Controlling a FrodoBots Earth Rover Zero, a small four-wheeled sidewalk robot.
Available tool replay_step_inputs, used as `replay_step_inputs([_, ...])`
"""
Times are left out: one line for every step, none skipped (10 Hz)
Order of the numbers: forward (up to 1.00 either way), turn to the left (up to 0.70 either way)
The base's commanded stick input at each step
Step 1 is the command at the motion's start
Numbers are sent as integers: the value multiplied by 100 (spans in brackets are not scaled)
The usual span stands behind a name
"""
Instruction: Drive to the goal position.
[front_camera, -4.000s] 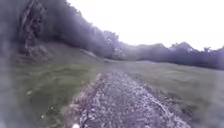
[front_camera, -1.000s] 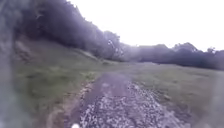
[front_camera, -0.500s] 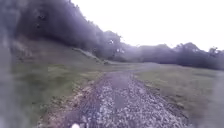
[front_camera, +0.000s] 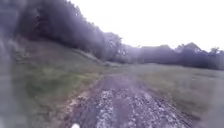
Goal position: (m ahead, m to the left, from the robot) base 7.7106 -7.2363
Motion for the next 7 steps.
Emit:
replay_step_inputs([70, 0])
replay_step_inputs([70, 0])
replay_step_inputs([70, 0])
replay_step_inputs([70, 0])
replay_step_inputs([70, 0])
replay_step_inputs([70, -2])
replay_step_inputs([70, -13])
